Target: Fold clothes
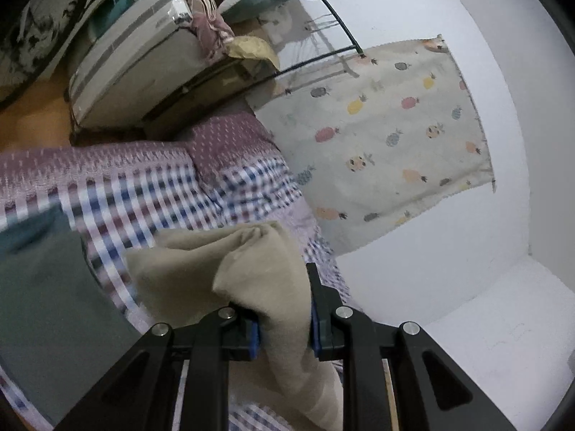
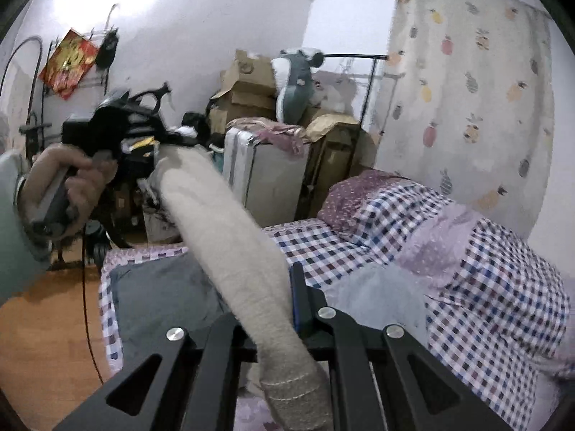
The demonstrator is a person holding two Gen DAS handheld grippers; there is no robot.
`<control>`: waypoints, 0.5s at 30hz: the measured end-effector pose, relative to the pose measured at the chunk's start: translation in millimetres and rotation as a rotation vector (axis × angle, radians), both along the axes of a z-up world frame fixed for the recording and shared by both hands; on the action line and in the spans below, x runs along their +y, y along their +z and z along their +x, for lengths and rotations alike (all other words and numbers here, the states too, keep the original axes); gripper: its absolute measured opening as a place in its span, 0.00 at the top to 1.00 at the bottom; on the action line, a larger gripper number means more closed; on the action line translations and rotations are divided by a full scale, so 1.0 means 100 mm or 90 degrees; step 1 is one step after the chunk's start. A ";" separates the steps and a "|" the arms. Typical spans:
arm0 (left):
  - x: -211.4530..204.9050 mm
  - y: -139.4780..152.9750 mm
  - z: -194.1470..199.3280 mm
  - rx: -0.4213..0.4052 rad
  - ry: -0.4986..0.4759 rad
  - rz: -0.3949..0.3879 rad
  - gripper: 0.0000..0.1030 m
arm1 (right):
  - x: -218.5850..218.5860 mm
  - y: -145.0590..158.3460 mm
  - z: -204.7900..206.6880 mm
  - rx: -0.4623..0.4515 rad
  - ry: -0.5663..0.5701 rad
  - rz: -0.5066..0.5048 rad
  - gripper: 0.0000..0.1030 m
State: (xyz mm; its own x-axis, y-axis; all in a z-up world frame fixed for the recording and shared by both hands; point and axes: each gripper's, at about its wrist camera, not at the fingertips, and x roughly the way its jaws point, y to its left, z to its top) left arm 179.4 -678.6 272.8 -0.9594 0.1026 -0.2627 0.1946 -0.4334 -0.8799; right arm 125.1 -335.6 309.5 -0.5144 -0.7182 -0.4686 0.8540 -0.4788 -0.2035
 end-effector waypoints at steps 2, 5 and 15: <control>-0.20 -0.25 0.09 -0.029 0.011 -0.013 0.80 | -0.17 -0.34 0.18 0.009 0.014 0.021 0.95; -0.37 -0.67 0.32 -0.079 0.021 -0.045 0.81 | -0.40 -0.94 0.57 0.032 0.034 0.056 0.95; -0.59 -1.82 1.21 -0.106 0.078 -0.075 0.82 | -0.71 -2.12 1.55 0.131 0.115 0.165 0.95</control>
State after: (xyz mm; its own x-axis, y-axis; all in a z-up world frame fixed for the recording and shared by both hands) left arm 300.6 -737.3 91.2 -0.9054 -0.0533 -0.4212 0.3902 -0.4957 -0.7759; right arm 280.2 -406.7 97.1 -0.4924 -0.6776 -0.5463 0.8485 -0.2340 -0.4746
